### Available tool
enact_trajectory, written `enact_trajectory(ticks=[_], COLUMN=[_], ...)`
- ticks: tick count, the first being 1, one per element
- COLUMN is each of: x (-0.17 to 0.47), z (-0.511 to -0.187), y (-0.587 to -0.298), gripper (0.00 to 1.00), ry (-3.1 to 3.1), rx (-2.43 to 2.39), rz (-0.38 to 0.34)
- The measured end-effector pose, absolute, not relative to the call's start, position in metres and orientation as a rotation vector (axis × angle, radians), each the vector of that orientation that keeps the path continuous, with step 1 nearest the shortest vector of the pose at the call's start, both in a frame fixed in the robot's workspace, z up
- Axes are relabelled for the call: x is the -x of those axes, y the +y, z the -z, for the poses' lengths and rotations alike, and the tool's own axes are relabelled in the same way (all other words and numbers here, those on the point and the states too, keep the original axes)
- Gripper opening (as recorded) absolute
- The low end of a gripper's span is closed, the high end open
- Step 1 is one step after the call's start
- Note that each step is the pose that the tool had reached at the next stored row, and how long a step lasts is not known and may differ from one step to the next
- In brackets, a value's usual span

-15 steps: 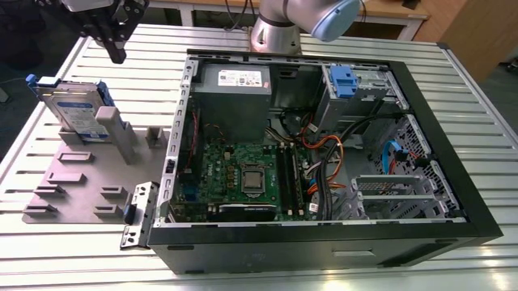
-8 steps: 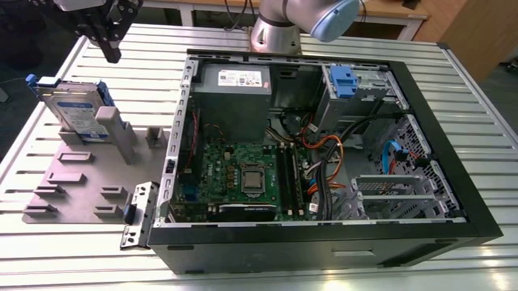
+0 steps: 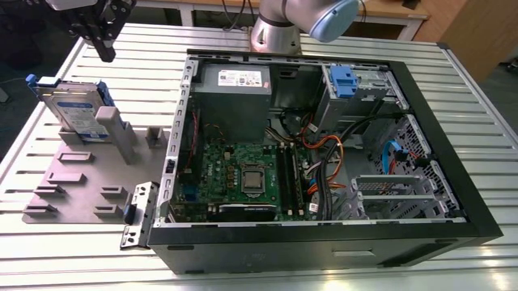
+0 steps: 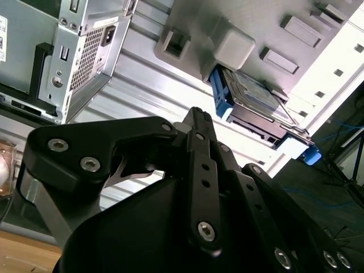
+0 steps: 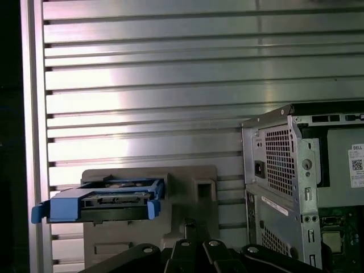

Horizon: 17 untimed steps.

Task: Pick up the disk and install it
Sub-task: 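Reach for the disk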

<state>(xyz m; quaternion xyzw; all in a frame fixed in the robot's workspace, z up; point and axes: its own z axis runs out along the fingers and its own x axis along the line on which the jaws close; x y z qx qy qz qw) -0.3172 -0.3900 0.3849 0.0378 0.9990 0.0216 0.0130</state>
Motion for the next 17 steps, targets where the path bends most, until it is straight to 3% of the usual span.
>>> enact_trajectory(ticks=[17], x=[0.336], z=[-0.375], y=[-0.384], gripper=[0.11], ry=[3.112], rx=[-0.118], rz=[-0.067])
